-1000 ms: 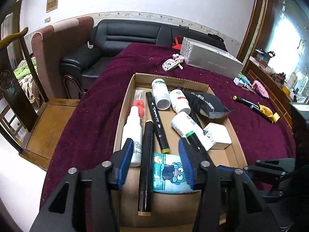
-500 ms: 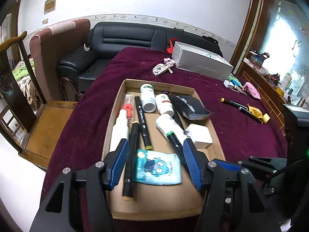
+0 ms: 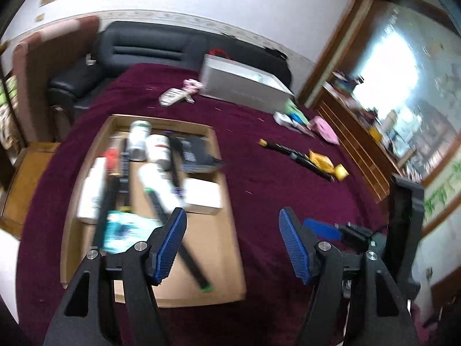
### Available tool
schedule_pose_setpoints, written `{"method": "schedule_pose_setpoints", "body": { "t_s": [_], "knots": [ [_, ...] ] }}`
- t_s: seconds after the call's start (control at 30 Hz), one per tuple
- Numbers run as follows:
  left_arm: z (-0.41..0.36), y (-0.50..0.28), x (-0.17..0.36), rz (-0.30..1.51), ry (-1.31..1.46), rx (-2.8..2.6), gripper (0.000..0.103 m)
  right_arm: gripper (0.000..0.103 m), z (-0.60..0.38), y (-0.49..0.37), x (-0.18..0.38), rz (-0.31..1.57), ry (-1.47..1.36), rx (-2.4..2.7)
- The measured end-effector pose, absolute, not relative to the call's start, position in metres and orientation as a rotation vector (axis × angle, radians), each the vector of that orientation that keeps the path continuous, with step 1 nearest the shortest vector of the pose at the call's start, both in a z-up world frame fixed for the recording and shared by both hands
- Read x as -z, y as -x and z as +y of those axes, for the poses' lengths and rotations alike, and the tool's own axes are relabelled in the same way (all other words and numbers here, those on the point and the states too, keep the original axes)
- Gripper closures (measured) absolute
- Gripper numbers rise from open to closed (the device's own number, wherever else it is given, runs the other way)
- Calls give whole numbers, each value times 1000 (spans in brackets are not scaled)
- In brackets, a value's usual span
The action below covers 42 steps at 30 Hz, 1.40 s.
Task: Organize objects
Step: 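Withdraw both grippers from the tray toward the remaining black markers, then grasp a black marker with the right gripper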
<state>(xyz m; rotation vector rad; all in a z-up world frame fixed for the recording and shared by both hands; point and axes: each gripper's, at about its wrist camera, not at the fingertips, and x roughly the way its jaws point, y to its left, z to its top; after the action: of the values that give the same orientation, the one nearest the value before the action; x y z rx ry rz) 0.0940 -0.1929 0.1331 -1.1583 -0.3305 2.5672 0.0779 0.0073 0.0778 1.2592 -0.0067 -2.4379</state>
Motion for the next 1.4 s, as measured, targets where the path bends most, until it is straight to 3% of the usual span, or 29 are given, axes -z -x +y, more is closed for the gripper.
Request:
{"method": "schedule_pose_setpoints", "body": {
  "t_s": [0.13, 0.37, 0.57, 0.77, 0.9, 1.0, 1.13, 1.2, 1.33, 1.4],
  "knots": [
    [-134, -85, -123, -215, 1205, -2484, 42, 55, 64, -68, -77, -51, -1294, 2520],
    [-46, -76, -87, -21, 1292, -2337, 43, 52, 193, -30, -73, -406, -1374, 2589],
    [-8, -59, -48, 137, 1356, -2338, 43, 51, 239, 7, -70, -542, -1349, 2561],
    [-2, -50, -27, 195, 1360, -2363, 41, 51, 232, 71, -65, -355, -1381, 2543],
    [2, -57, -24, 210, 1299, -2347, 17, 51, 219, 107, -51, -190, -1432, 2524],
    [10, -60, -19, 265, 1266, -2351, 6, 51, 207, 122, -36, -58, -1507, 2515],
    [16, -60, -17, 295, 1276, -2342, 2, 51, 196, 126, -26, 58, -1553, 2537],
    [19, -60, -16, 315, 1279, -2344, 2, 55, 192, 123, -25, 109, -1556, 2553],
    [21, -60, -15, 341, 1283, -2348, 2, 87, 191, 111, -30, 101, -1598, 2531],
    [22, -60, -15, 348, 1284, -2343, 2, 91, 194, 100, -30, 58, -1614, 2497]
  ]
}}
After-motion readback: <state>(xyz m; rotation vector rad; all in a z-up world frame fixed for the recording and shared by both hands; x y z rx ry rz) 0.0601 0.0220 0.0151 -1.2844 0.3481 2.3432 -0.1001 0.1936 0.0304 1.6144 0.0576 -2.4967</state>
